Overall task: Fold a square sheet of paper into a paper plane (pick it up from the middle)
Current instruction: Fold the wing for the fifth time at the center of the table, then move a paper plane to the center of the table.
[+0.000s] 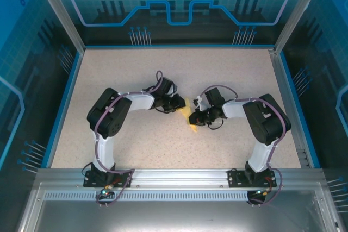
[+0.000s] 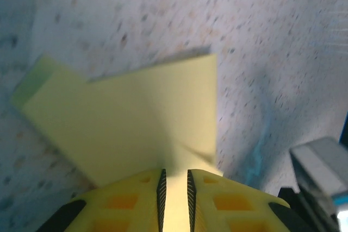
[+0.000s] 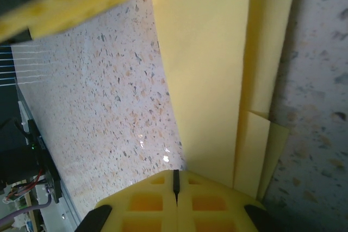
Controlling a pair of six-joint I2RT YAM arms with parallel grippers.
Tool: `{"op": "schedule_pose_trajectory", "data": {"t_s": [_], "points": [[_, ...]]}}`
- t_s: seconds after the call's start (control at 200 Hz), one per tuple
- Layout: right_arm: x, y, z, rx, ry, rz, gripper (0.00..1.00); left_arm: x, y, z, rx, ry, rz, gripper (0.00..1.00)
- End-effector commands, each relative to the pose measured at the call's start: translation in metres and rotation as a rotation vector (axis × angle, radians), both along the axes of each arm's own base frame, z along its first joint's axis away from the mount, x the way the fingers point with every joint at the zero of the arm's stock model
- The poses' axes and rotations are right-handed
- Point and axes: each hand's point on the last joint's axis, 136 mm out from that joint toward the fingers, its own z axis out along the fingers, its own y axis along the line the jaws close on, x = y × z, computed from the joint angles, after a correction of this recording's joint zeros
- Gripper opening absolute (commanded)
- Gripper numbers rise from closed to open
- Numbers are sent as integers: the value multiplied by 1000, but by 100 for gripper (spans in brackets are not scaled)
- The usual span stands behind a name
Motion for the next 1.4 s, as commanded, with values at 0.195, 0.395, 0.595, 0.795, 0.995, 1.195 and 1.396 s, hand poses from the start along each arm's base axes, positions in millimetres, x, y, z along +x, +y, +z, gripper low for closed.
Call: {"op": "schedule_pose_trajectory", "data": {"t_s": [0.195, 0.395, 0.595, 0.795, 0.995, 1.195, 1.396], "points": [[-36, -28, -38, -146, 152, -10, 1, 12, 29, -26, 159, 53, 76, 22], [-36, -29, -39, -148, 150, -12, 1, 25, 48, -28, 186, 45, 107, 22], [-36, -28, -38, -143, 147, -15, 1, 42, 62, -17, 208, 15, 122, 23], [-24, -14, -11, -64, 72, -8, 3, 51, 64, 23, 211, -65, 108, 25], [0, 5, 56, 66, -118, -18, 12, 28, 64, 48, 274, -90, 107, 40], [4, -22, 74, -41, -256, -117, 30, -1, 58, 54, 317, -69, 136, 53], [4, -50, 59, -215, -290, -152, 42, -23, 34, 52, 304, -36, 125, 59]]}}
